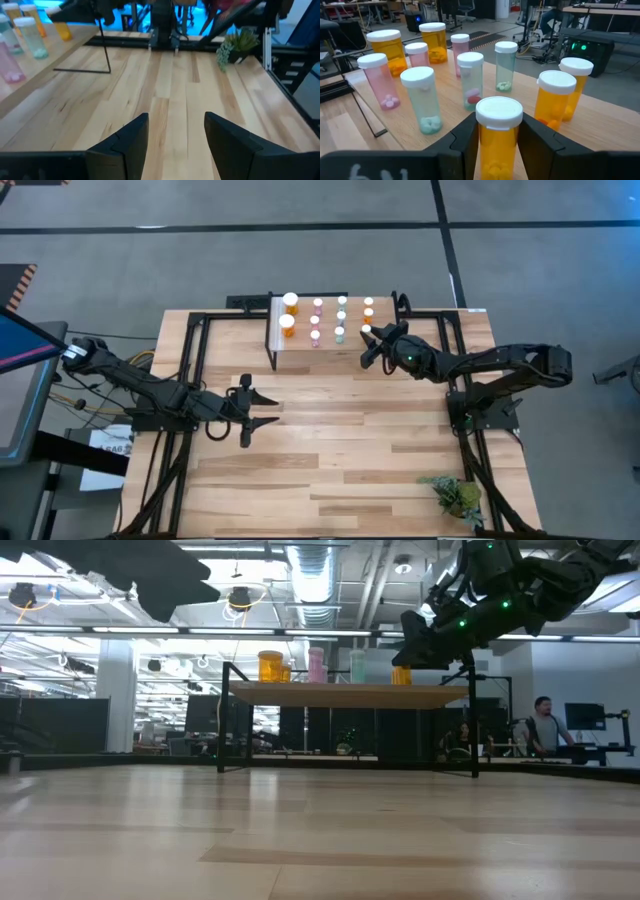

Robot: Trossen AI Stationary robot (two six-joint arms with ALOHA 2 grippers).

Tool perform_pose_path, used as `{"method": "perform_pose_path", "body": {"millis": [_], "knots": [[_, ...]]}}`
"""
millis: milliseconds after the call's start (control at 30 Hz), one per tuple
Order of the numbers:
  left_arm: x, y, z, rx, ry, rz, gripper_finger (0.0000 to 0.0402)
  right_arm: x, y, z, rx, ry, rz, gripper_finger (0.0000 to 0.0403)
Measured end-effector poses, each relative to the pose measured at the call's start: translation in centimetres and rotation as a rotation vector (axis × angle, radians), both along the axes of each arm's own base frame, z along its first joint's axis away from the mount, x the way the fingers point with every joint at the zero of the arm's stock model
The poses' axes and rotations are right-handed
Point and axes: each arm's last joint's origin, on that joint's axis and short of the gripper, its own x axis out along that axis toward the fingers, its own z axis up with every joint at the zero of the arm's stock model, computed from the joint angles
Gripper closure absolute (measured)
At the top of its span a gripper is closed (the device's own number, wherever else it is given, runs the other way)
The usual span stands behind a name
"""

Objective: Pick and place medicine bottles onto shelf by color
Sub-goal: Put the small orange pill bottle aligned with the other small orange pill bottles on the shelf, then return to Home Position

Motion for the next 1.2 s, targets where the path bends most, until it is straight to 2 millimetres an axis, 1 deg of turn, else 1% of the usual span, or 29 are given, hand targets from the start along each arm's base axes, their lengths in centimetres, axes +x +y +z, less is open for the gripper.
{"method": "perform_pose_path", "body": {"millis": [300, 700, 900, 1067, 1200], "knots": [[0.1, 0.0, -0.1, 0.000, 0.003, 0.006, 0.0221, 0.0, 0.1, 0.0, 0.003, 0.000, 0.003, 0.0236], [0.1, 0.0, -0.1, -0.001, 0.003, 0.005, 0.0221, -0.2, 0.2, 0.2, 0.011, -0.017, 0.003, 0.0170], [0.1, 0.0, -0.1, -0.003, 0.005, 0.006, 0.0221, -0.8, 1.0, 1.1, 0.030, -0.038, 0.025, 0.0158], [0.1, 0.1, -0.1, -0.009, 0.006, 0.007, 0.0221, -1.9, 1.7, 1.5, 0.073, -0.004, 0.035, 0.0158], [0.1, 0.0, -0.1, -0.008, 0.005, 0.008, 0.0221, -2.9, 3.0, 1.9, 0.147, 0.013, 0.080, 0.0158]]}}
